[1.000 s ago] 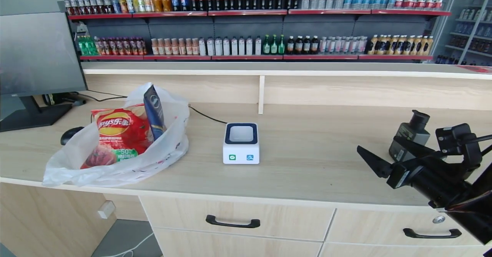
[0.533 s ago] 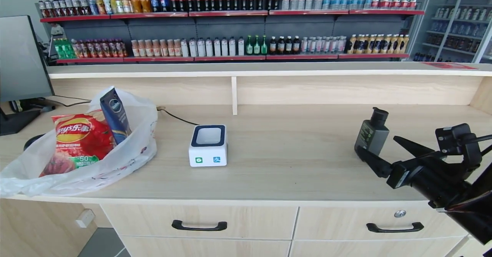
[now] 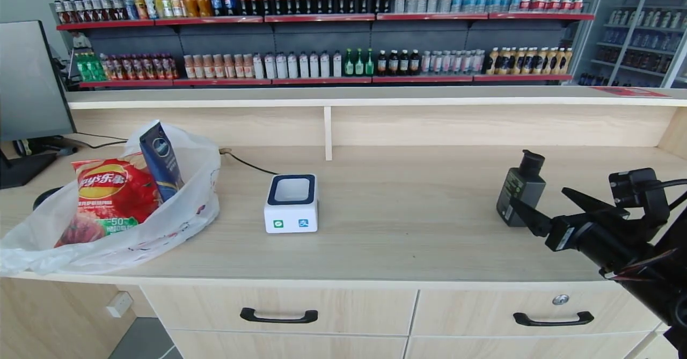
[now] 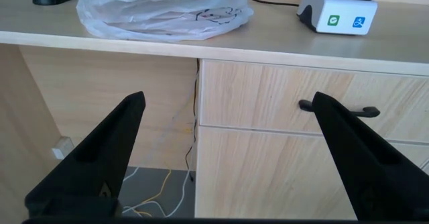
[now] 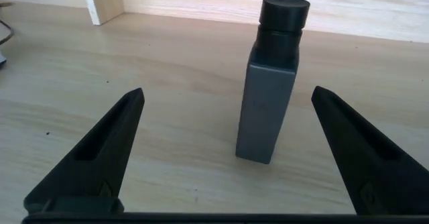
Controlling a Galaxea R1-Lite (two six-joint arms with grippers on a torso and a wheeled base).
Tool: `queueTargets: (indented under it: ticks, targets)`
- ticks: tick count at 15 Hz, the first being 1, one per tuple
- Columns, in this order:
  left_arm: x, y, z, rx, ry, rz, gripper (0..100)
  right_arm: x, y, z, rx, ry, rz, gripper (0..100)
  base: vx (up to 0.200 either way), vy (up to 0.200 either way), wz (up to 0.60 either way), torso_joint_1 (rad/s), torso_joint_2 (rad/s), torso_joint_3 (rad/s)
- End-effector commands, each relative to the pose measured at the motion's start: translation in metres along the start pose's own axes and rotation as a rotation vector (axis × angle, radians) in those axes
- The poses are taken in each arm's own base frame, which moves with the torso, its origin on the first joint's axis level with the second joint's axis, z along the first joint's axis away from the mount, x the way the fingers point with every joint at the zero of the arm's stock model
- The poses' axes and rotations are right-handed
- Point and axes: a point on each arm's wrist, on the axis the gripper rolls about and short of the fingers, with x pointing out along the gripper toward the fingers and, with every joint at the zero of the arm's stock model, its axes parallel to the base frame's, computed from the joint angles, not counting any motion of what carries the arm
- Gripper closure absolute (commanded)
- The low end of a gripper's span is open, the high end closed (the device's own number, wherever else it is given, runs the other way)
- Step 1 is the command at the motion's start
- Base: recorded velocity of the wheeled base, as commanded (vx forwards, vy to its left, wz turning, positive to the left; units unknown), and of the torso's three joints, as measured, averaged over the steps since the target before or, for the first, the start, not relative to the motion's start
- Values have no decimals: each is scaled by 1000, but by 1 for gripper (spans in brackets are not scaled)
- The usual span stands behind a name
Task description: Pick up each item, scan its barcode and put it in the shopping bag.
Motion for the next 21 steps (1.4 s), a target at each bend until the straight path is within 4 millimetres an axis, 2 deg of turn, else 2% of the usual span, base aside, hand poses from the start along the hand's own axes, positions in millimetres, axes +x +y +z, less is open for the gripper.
queueTargets:
  ticks: [1, 11, 15, 21]
  targets:
    - [0, 0, 0, 0, 0, 0, 0, 13, -4, -3, -1, -4, -10, 0, 0, 0, 0, 0, 0, 0]
    - [0, 0, 0, 0, 0, 0, 0, 38, -13, -19, 18, 27, -38, 0, 0, 0, 0, 0, 0, 0]
    - [0, 0, 0, -1, 0, 0, 0, 57, -17, -21, 68, 1, -102, 0, 0, 0, 0, 0, 0, 0]
    - [0, 0, 0, -1, 0, 0, 0, 72, -22, -34, 82, 19, -117, 0, 0, 0, 0, 0, 0, 0]
